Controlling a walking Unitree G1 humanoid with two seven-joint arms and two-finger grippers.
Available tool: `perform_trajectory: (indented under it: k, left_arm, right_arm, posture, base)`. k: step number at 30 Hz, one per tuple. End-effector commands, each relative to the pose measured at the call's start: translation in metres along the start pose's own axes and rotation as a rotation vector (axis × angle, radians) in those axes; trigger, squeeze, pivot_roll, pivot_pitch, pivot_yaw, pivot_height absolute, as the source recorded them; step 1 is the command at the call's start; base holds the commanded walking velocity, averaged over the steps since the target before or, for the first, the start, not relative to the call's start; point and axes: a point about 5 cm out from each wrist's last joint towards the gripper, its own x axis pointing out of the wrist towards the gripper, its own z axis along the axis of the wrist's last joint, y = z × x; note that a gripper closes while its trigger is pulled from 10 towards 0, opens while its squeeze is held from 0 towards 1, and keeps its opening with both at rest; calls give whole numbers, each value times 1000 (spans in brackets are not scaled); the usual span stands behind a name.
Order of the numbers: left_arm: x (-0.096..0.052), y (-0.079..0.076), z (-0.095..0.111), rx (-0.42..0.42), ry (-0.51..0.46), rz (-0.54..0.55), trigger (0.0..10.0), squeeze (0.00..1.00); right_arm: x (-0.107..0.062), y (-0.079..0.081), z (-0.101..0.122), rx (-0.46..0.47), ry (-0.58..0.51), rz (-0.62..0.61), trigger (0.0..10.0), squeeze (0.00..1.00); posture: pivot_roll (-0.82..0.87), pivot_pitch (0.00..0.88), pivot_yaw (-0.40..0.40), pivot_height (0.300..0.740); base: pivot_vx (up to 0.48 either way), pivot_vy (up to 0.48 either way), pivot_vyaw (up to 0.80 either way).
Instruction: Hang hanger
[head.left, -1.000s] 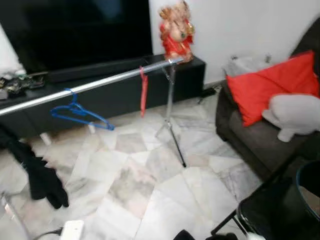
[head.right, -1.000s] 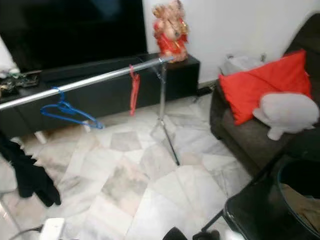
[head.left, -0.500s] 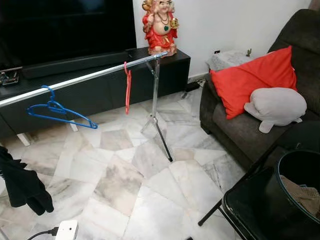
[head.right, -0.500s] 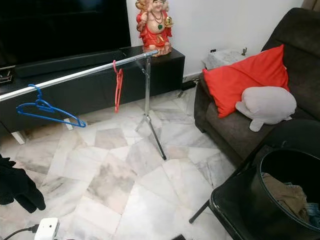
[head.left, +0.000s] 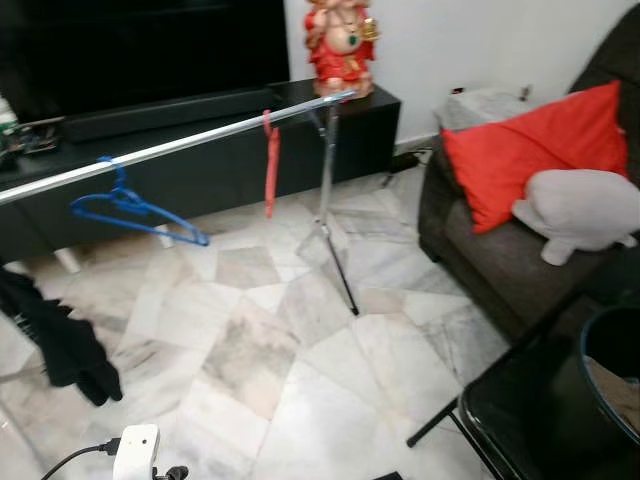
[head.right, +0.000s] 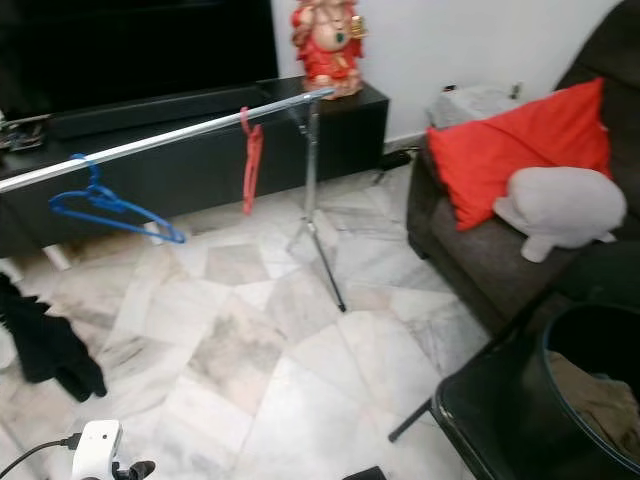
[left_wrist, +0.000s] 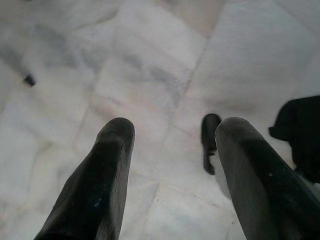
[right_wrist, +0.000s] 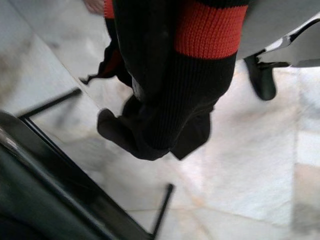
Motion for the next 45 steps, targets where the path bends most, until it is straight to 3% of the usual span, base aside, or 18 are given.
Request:
perform_trajectory:
  k: [1,8,12,19,24,28,30,31,34,36,37,39,45]
  left_arm:
    - [-2,4,-11,-5,40,17,10000,0]
    - [-2,3,-13,-18,44,23,10000,0]
    - [-3,3,-14,-27,43,25,10000,0]
    - [-4,4,-19,-26,50,26,10000,0]
    - [-5,6,-22,-32,51,35,10000,0]
    - [-7,7,-25,-68,-17,64,10000,0]
    - [-7,7,-25,-71,-24,66,10000,0]
    - [-9,8,-24,-79,-73,85,10000,0]
    - [-11,7,-23,-97,-154,100,10000,0]
    - [-12,6,-22,-100,-198,96,10000,0]
    - [-13,12,30,-54,-398,77,10000,0]
    - [-20,12,59,-36,-534,57,10000,0]
    - [-35,-6,67,18,-670,3,10000,0]
  right_arm:
    - [-1,3,-4,-12,5,14,10000,0]
    - [-1,4,-4,-30,-3,28,10000,0]
    - [0,0,15,7,-113,41,10000,0]
    - [-1,1,61,38,-378,172,10000,0]
    - [1,20,77,19,-457,238,10000,0]
    - [7,45,90,33,-492,238,10000,0]
    - [8,46,90,39,-496,238,10000,0]
    - [11,62,103,61,-515,233,10000,0]
    - [11,79,121,59,-577,233,10000,0]
    - [10,78,126,57,-605,221,10000,0]
    - [8,72,126,60,-625,203,10000,0]
    - [7,67,124,66,-633,182,10000,0]
    - [6,62,119,44,-624,164,10000,0]
  posture:
    - [-70,104,59,740]
    - [-70,93,54,740]
    - [-72,90,51,740]
    - [-100,82,50,740]
    - [-108,70,49,740]
    - [-97,28,49,740]
    - [-97,28,49,740]
    - [-92,17,48,740]
    - [-84,0,44,740]
    - [-73,0,44,740]
    - [-63,0,45,740]
    - [-62,0,45,740]
    - [-75,0,55,740]
  base:
    - [0,0,775]
    - [0,0,786]
    - [0,0,784]
    - [0,0,775]
    - [0,0,457]
    - [0,0,0]
    - [0,0,0]
    - [0,0,0]
    - [0,0,0]
    - [0,0,0]
    - [0,0,0]
    - [0,0,0]
    - [0,0,0]
